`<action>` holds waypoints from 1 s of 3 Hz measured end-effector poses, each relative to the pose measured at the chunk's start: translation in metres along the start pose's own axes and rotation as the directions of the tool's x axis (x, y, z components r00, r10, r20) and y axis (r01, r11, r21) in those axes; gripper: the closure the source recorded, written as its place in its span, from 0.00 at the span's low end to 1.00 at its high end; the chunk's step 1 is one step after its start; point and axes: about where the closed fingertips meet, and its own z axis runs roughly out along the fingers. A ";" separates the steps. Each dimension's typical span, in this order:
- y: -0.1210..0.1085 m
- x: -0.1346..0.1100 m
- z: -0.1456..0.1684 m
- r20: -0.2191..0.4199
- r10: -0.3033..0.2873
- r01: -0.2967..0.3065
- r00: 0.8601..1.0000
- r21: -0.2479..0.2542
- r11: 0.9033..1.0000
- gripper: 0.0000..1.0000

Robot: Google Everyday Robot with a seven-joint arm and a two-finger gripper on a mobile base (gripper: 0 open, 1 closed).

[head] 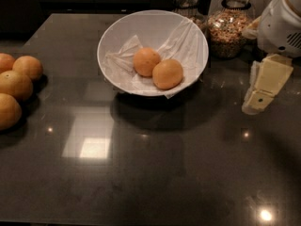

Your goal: Pick orange from white bowl

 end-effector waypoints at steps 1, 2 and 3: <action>-0.033 -0.027 0.016 0.083 0.010 -0.010 0.997 -0.002 1.000 0.00; -0.061 -0.057 0.026 0.180 0.011 -0.009 0.984 -0.008 1.000 0.00; -0.061 -0.057 0.026 0.180 0.011 -0.009 0.984 -0.008 1.000 0.00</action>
Offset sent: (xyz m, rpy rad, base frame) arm 0.1125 0.0649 0.0081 0.2746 -0.0520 0.0620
